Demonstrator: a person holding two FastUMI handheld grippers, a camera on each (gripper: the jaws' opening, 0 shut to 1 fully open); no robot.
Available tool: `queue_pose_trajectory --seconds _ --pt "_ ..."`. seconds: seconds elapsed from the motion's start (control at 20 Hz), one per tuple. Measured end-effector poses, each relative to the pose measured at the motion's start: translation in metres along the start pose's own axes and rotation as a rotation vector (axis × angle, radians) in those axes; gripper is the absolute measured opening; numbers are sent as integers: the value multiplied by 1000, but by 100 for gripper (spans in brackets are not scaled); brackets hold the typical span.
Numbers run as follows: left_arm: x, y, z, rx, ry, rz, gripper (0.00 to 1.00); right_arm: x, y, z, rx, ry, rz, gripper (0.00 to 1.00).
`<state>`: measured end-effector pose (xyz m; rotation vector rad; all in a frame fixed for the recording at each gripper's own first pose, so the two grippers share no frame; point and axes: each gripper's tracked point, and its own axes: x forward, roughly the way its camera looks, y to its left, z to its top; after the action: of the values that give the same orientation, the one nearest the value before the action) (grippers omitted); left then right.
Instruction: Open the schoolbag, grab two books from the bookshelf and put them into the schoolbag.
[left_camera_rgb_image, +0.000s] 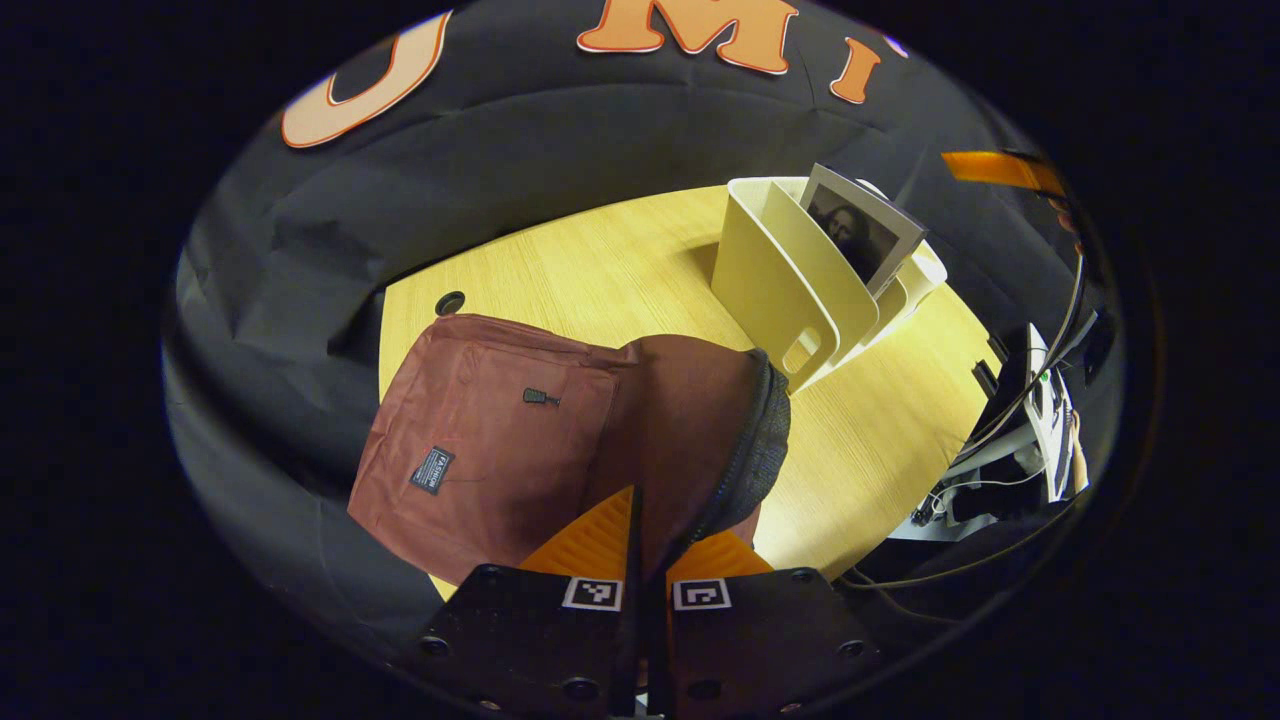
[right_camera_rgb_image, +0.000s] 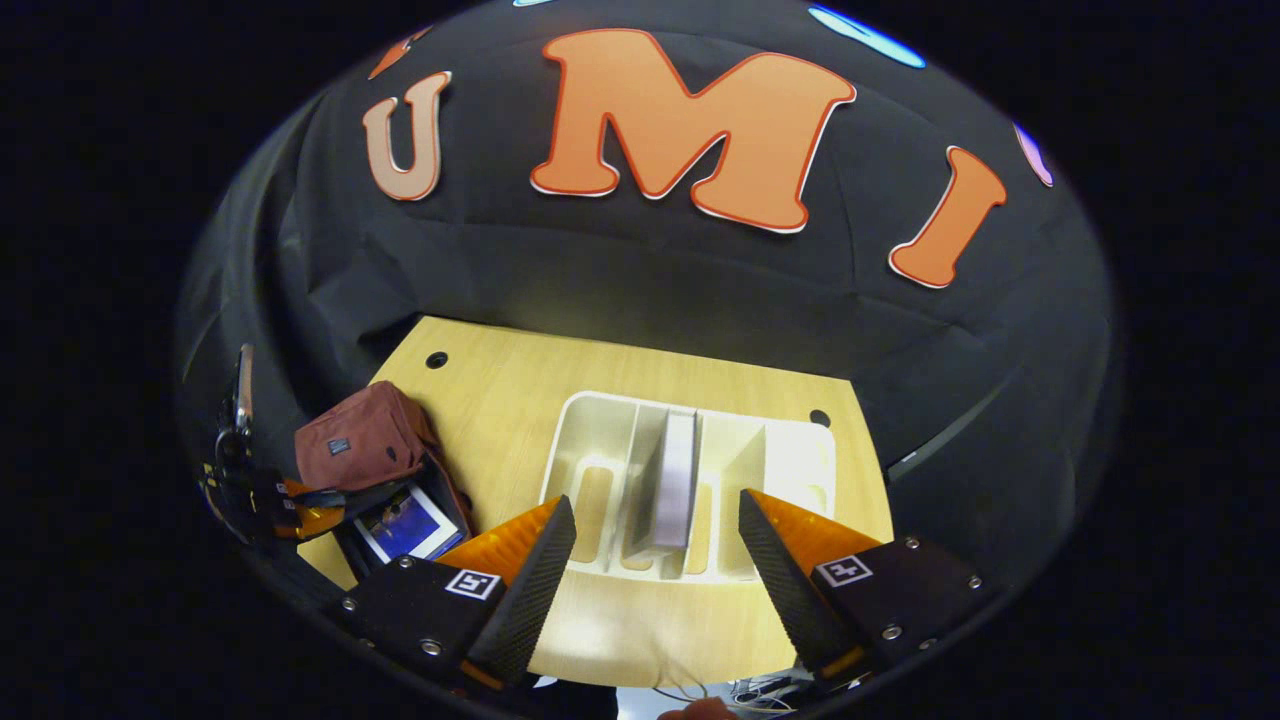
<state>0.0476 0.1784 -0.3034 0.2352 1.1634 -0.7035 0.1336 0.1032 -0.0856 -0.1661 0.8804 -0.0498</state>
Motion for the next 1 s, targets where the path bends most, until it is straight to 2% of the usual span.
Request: queue_pose_trajectory --seconds 0.35,0.45,0.65,0.75,0.85,0.9,0.95,1.0 --pt "7 3 -4 -24 19 -24 4 53 0 -4 -4 200 58 99" --pt "10 4 -5 -35 29 -32 4 76 -10 -11 -40 241 7 99" --pt "16 7 -5 -37 47 -44 5 114 -3 -35 -20 353 8 98" --pt "19 7 -4 -34 54 -48 5 130 -2 -48 -5 411 9 93" --pt "20 9 -6 -33 58 -53 4 143 -1 -57 15 460 4 84" --pt "21 10 -5 -36 60 -55 5 149 -1 -58 21 475 -2 66" --pt "22 10 -5 -39 62 -58 4 155 -1 -62 21 489 -4 69" --pt "24 11 -6 -41 64 -61 4 156 0 -61 28 499 -2 65"
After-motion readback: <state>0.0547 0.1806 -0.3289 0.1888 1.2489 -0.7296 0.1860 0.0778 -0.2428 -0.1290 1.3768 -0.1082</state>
